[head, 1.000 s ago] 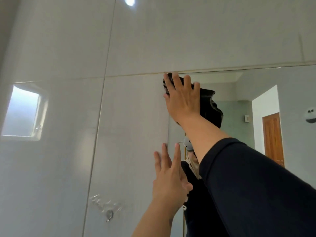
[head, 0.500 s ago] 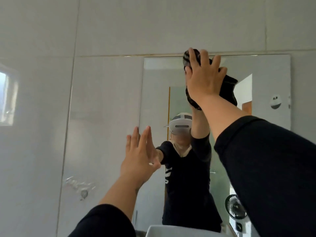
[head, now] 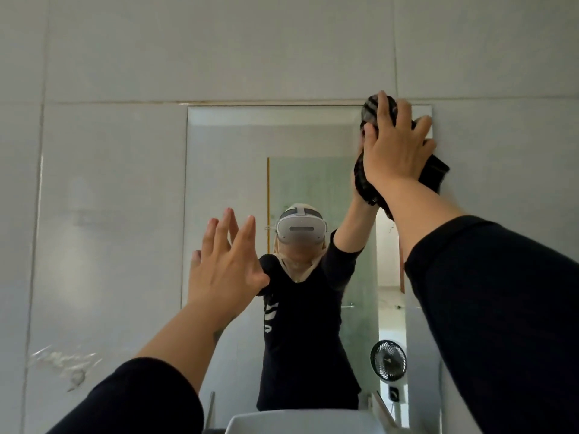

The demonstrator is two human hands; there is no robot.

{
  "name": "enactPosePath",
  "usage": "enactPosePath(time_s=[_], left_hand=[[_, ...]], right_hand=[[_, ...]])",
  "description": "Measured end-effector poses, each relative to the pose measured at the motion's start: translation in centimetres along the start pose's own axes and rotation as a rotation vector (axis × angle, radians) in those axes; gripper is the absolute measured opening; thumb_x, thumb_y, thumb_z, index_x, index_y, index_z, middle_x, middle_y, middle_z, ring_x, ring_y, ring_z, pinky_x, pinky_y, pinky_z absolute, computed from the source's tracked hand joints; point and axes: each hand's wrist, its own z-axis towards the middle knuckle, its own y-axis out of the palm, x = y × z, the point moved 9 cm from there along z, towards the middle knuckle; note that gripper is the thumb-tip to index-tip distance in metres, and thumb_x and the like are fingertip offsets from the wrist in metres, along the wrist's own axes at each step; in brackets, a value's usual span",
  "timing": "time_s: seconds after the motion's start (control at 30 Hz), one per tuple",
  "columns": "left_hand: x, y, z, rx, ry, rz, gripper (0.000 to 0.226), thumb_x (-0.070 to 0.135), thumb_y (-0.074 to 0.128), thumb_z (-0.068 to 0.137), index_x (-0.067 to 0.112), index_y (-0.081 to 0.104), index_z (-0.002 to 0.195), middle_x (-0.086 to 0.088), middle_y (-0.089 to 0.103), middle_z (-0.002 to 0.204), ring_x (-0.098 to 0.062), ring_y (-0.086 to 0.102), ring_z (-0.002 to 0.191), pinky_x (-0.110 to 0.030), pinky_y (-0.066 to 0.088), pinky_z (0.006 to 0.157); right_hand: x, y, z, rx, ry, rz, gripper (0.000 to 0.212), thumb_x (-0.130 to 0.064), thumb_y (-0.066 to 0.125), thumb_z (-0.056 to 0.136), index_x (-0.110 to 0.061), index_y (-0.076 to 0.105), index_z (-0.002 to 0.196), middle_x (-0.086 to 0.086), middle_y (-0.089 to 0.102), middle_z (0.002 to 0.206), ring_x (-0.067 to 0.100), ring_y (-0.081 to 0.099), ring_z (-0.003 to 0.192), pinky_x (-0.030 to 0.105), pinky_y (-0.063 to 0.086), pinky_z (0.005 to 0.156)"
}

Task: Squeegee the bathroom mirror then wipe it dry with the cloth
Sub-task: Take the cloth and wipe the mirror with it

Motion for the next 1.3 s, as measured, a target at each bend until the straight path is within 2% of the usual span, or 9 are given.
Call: enactPosePath(time_s=[0.23,0.43,0.6,0.7,0.9,1.03,1.17,1.3], left_hand=[[-0.5,0.4,0.0,0.022,-0.021,-0.076,0.096,0.04,0.07,0.075,0.04,0.006,0.146,0.007,-0.012,0.159,-0.019,-0.014,0.146,-0.058,0.03,0.11],[-0.9,0.6,0.1,0.032,-0.024,-0.083,0.099,0.042,0.073,0.072,0.043,0.006,0.146,0.011,-0.011,0.159,-0.017,-0.011,0.146,-0.057,0.033,0.109],[-0.6,0.2,0.2,0.052,-0.038,-0.089,0.091,0.04,0.071,0.073,0.042,0.011,0.141,0.007,-0.002,0.158,-0.022,-0.001,0.146,-0.057,0.037,0.106],[-0.4,-0.6,0.2,0.044,-0.039,-0.094,0.079,0.041,0.067,0.078,0.04,0.019,0.141,0.007,0.002,0.158,-0.02,0.002,0.145,-0.05,0.037,0.108],[-2.1,-3.5,-0.1,0.099,0.004,-0.114,0.056,0.034,0.06,0.088,0.036,0.034,0.139,0.015,0.027,0.151,-0.011,0.021,0.138,-0.037,0.045,0.095],[-5.0,-4.3,-1.5,0.081,-0.061,-0.096,0.047,0.023,0.054,0.091,0.031,0.04,0.135,0.013,0.039,0.143,-0.012,0.028,0.134,-0.035,0.044,0.091],[-7.3,-4.6,-2.7,0.06,-0.095,-0.057,0.042,0.022,0.053,0.092,0.03,0.042,0.131,0.013,0.041,0.141,-0.012,0.032,0.133,-0.036,0.048,0.09],[-8.5,-4.4,-3.9,0.049,-0.152,-0.038,0.042,0.025,0.05,0.094,0.029,0.039,0.135,0.01,0.041,0.142,-0.014,0.034,0.133,-0.036,0.047,0.091]], right_hand=[[5.2,-0.5,0.6,0.036,0.164,0.019,0.051,-0.043,0.027,0.101,-0.033,0.017,0.15,0.005,0.033,0.145,0.035,0.038,0.116,0.045,0.038,0.086],[6.0,-0.4,-3.6,0.083,0.286,0.042,0.049,-0.04,0.028,0.1,-0.031,0.022,0.148,0.004,0.037,0.142,0.034,0.041,0.109,0.045,0.038,0.081],[2.5,0.0,-6.0,0.082,0.201,0.036,0.048,-0.037,0.031,0.101,-0.028,0.025,0.148,0.004,0.037,0.143,0.033,0.043,0.107,0.044,0.039,0.079],[-0.7,0.3,-6.4,0.07,0.136,0.063,0.049,-0.036,0.033,0.101,-0.027,0.026,0.148,0.005,0.037,0.143,0.034,0.043,0.109,0.045,0.039,0.078],[-9.5,0.8,-8.3,0.044,-0.081,0.083,0.05,-0.037,0.037,0.099,-0.027,0.029,0.147,0.006,0.043,0.138,0.032,0.046,0.104,0.044,0.04,0.076],[-16.1,1.5,-10.6,0.017,-0.272,0.086,0.05,-0.035,0.038,0.099,-0.027,0.028,0.148,0.005,0.042,0.139,0.032,0.046,0.105,0.045,0.041,0.076],[-21.4,1.7,-13.1,-0.005,-0.448,0.109,0.05,-0.035,0.041,0.098,-0.027,0.03,0.146,0.004,0.043,0.138,0.033,0.046,0.108,0.046,0.041,0.08],[-23.7,2.4,-16.6,-0.001,-0.583,0.088,0.05,-0.037,0.049,0.095,-0.03,0.036,0.143,0.002,0.047,0.134,0.031,0.05,0.106,0.043,0.042,0.077]])
